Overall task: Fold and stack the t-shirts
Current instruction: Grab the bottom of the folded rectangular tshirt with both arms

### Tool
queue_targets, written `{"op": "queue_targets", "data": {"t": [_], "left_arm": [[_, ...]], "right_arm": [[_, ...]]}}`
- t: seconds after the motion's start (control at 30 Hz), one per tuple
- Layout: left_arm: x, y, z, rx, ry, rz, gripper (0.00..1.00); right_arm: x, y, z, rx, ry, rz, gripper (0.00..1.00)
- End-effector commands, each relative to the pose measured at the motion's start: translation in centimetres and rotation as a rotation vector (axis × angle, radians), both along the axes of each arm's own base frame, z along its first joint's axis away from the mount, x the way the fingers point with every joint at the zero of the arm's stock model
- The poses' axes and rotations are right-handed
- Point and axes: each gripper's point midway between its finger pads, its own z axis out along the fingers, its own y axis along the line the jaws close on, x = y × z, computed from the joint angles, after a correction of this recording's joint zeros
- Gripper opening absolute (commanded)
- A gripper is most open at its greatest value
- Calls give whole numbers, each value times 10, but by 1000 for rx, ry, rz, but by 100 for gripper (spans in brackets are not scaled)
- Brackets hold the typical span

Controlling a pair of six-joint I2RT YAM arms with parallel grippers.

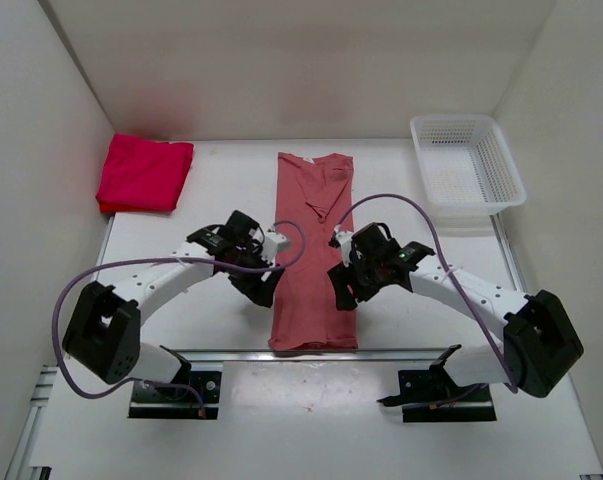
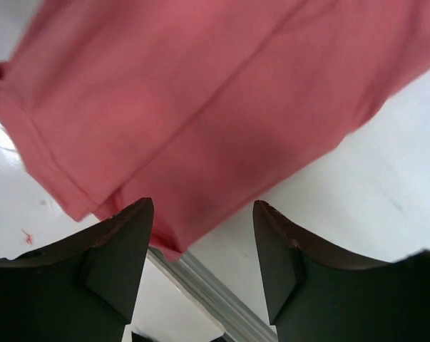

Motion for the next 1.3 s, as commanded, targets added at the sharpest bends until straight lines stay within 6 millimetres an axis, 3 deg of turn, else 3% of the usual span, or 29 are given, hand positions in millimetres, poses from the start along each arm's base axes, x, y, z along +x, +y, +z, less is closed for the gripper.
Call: {"op": "queue_targets", "data": {"t": [0.0,0.07,0.13,0.27,0.47,0.6,0.77,0.87,1.07,1.27], "left_arm": [[-17,-26,-10,-18,33,-39,80],[-33,-45,-14,16,25,-106,82],[-33,-51,-20,32,31,-77,80],[-39,-24,-44,27,232,174,79],[-92,-32,-58,44,263,52,80],[-88,-22,-71,67,307,148,80],[-84,-40,-70,36,328,132,79],[-95,-48,-69,32,339,87,76],[-116,-42,-76,28,402,58,58],[-124,-36,-80,34,423,59,57]], "right_arm": [[-14,-5,-14,10,98,-22,57],[-21,-8,-23,-14,128,-68,58],[-25,-9,-26,-28,134,-106,59],[-37,-8,-25,-22,158,-138,58],[-48,-10,-37,-19,218,-184,52],[-69,-14,-44,-23,266,-159,51],[-78,-14,-49,-9,282,-140,50],[-84,-9,-48,24,303,-109,48],[-99,-8,-53,38,333,-57,47],[-104,-12,-60,39,354,-65,46]]}}
